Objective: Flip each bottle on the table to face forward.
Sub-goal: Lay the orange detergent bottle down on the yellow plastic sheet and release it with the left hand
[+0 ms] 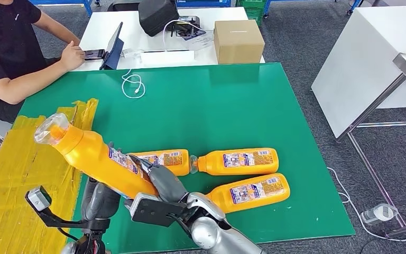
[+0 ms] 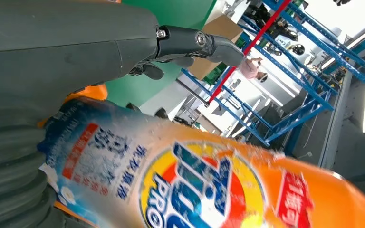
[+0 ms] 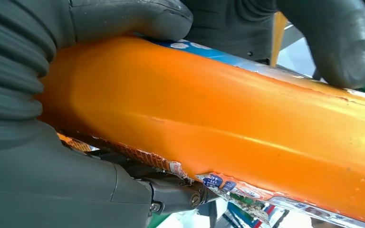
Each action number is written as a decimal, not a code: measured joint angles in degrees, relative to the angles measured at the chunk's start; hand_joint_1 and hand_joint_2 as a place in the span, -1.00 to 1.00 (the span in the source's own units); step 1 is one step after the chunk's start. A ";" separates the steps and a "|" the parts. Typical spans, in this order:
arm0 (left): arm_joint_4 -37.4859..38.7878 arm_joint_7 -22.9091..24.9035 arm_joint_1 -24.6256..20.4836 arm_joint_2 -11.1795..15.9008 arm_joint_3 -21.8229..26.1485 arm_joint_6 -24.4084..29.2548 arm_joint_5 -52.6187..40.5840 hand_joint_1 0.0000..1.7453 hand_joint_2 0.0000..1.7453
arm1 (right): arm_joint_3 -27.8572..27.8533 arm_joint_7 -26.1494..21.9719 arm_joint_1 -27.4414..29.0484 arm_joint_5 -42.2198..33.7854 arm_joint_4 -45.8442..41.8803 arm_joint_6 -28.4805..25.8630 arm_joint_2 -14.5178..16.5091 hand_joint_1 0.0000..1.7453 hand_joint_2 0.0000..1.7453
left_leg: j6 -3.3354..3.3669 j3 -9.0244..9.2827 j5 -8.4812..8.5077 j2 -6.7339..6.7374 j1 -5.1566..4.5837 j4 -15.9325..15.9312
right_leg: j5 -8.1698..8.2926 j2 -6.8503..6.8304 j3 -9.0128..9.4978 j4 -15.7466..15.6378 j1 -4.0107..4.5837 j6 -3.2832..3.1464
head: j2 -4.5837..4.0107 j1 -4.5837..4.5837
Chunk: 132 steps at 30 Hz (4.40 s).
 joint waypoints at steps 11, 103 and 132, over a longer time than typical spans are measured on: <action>-0.45 0.17 -0.18 0.28 -0.90 0.24 -1.59 -1.00 1.00 | 0.97 1.11 -1.07 0.15 2.91 0.04 0.62 1.00 1.00 | 0.00 -0.02 0.00 0.00 0.00 0.00 | 0.00 0.00 -0.01 0.00 0.00 0.00 | 0.00 0.01; 8.31 -9.09 -16.03 24.74 6.88 46.38 -94.99 1.00 1.00 | -5.66 2.10 -4.54 6.89 6.78 -2.59 -1.63 -1.00 1.00 | -0.02 -0.21 0.06 0.00 0.06 0.01 | 0.01 -0.01 -0.17 0.06 0.08 -0.01 | 0.00 0.04; 28.50 -8.57 -16.89 27.45 1.71 42.14 -101.24 1.00 1.00 | -4.77 3.16 -8.04 8.31 9.25 -1.97 -1.28 -1.00 1.00 | -0.03 -0.20 0.07 0.00 0.09 0.01 | 0.01 -0.01 -0.17 0.06 0.11 -0.01 | 0.00 0.03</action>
